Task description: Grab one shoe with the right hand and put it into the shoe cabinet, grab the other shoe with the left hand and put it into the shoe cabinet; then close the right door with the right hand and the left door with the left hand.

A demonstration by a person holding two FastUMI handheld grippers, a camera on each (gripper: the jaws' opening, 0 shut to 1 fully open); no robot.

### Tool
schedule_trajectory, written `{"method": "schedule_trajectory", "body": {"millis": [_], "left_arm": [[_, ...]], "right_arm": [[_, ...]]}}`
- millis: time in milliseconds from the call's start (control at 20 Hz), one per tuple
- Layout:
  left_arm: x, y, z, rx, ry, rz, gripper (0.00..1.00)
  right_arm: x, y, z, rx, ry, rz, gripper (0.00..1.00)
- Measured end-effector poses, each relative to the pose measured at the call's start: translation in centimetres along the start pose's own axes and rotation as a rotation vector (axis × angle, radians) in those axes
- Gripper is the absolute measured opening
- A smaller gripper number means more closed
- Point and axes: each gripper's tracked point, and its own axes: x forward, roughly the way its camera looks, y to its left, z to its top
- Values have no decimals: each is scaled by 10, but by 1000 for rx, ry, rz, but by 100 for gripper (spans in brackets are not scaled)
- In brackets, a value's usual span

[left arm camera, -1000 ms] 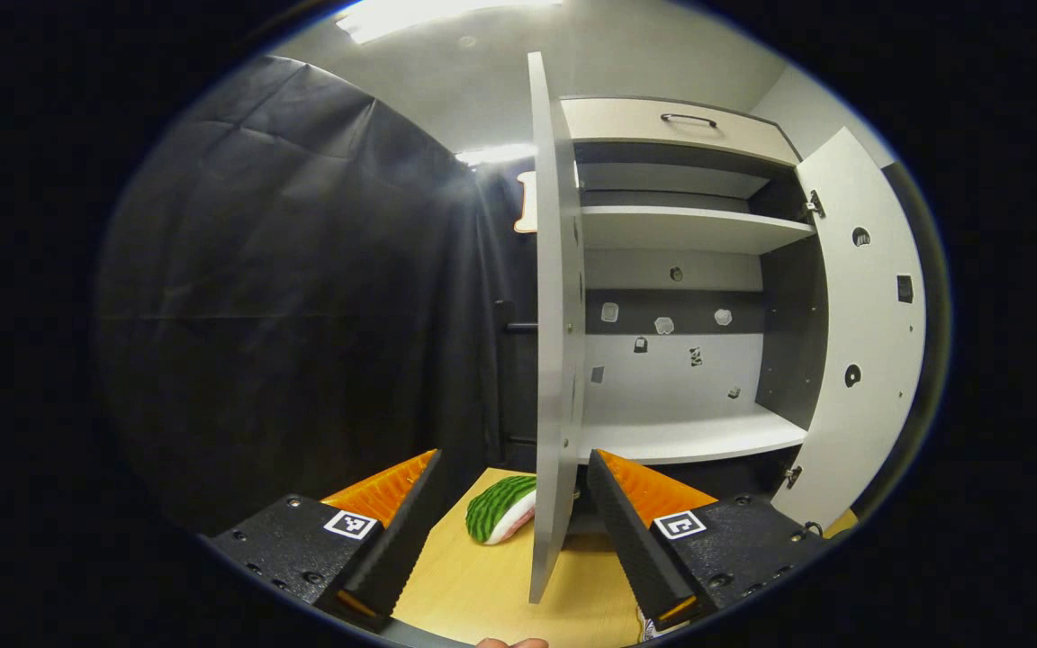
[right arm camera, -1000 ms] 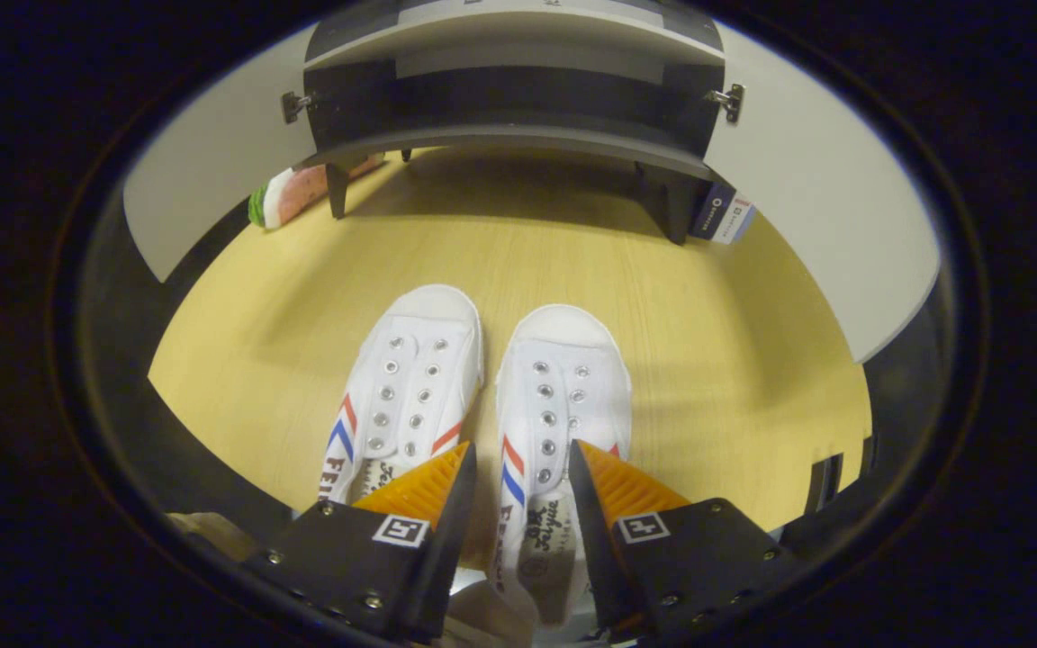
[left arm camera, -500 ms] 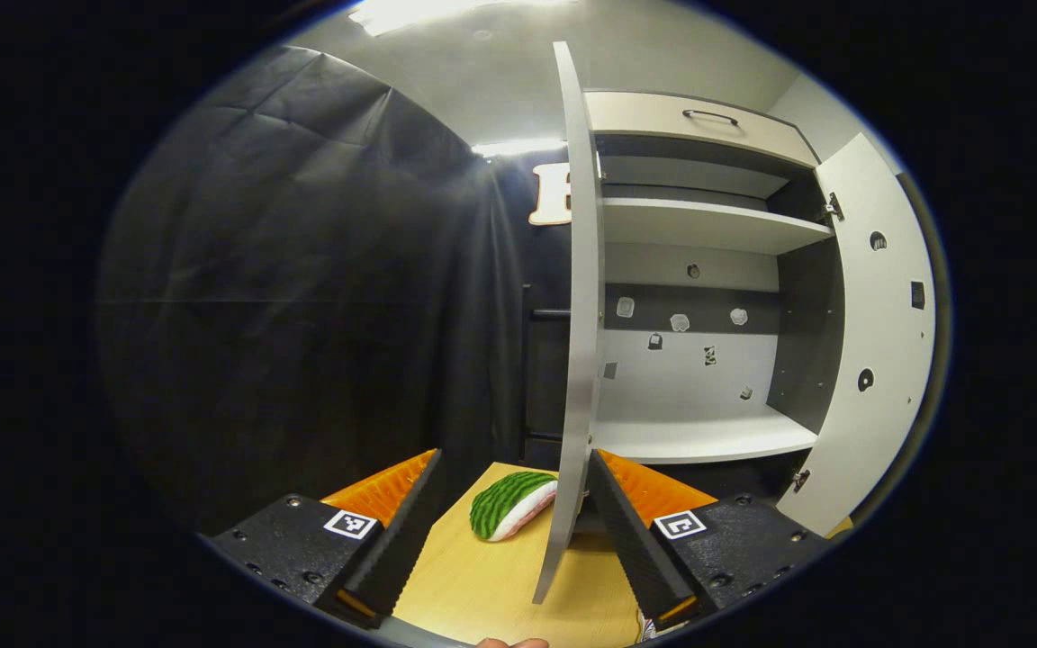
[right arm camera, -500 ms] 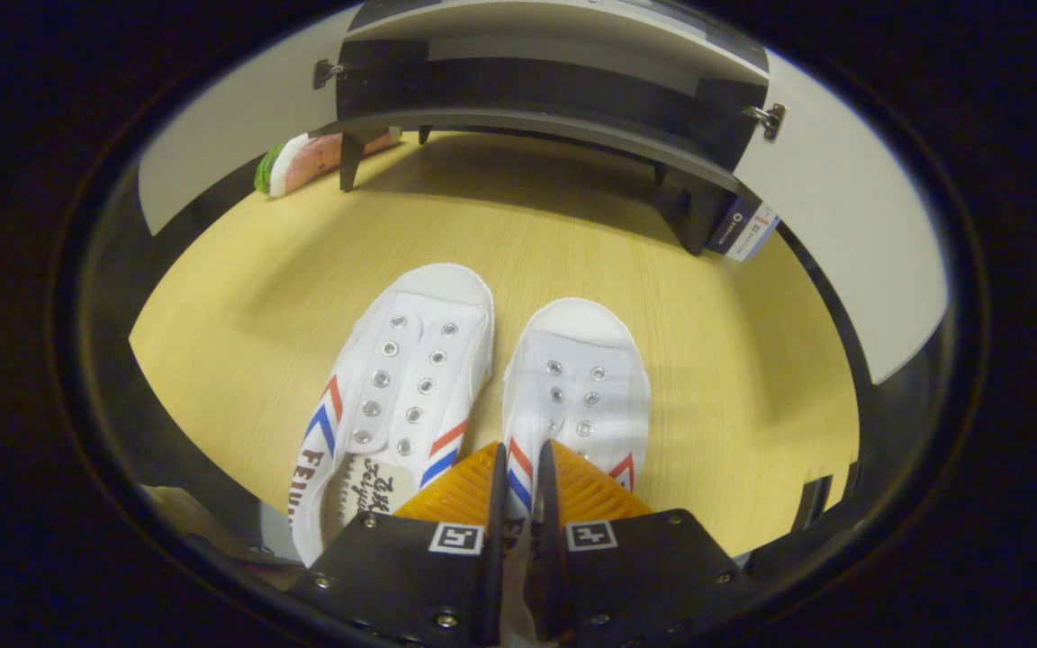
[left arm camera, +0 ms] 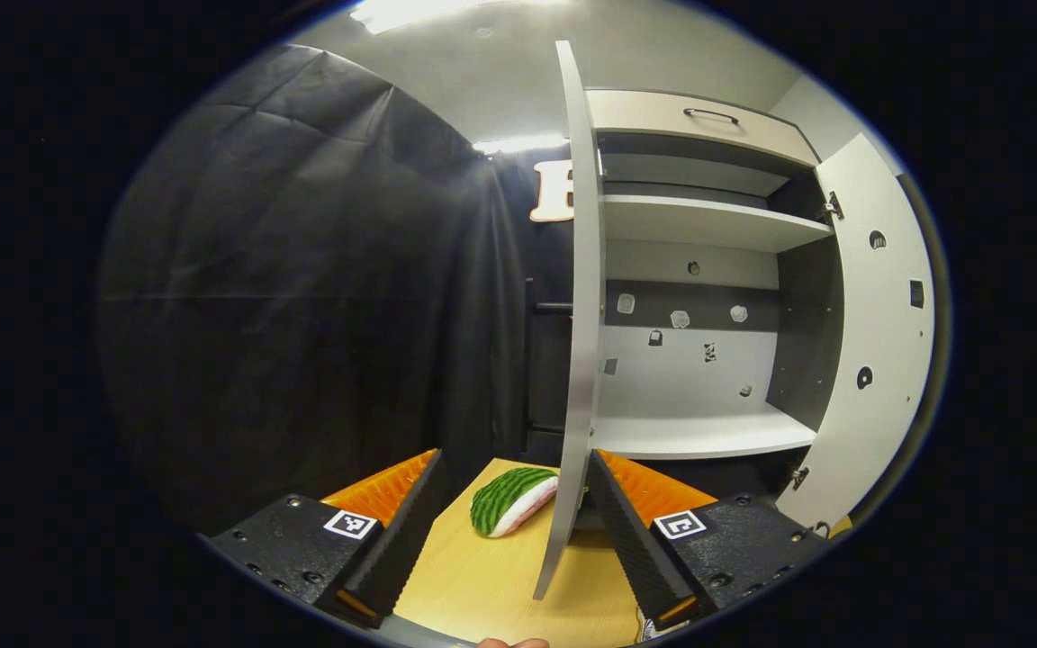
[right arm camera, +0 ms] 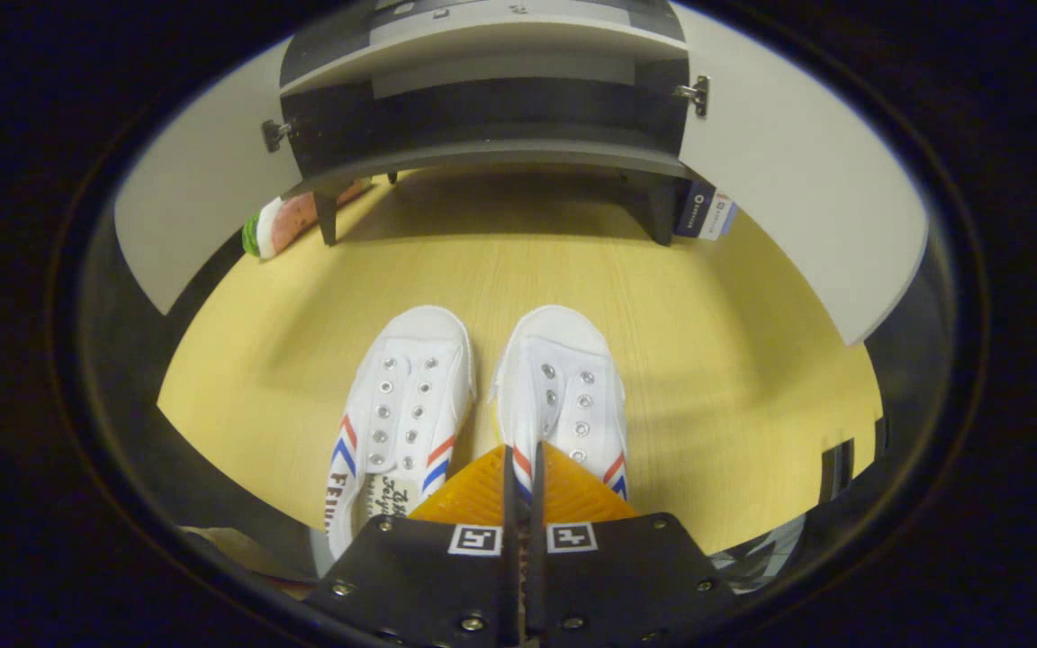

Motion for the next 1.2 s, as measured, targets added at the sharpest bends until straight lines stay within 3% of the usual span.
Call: {"method": "schedule_trajectory", "body": {"millis": [400, 950, 1200], "left_arm": [[-1, -3, 1, 7, -3, -23, 96], [-7, 32, 0, -5, -6, 53, 96], [-14, 64, -6, -12, 3, 136, 93]], "right_arm": [[-54, 13, 70, 33, -140, 34, 4], [-161, 47, 275, 40, -534, 118, 4], [-173, 50, 377, -18, -677, 96, 4]]}}
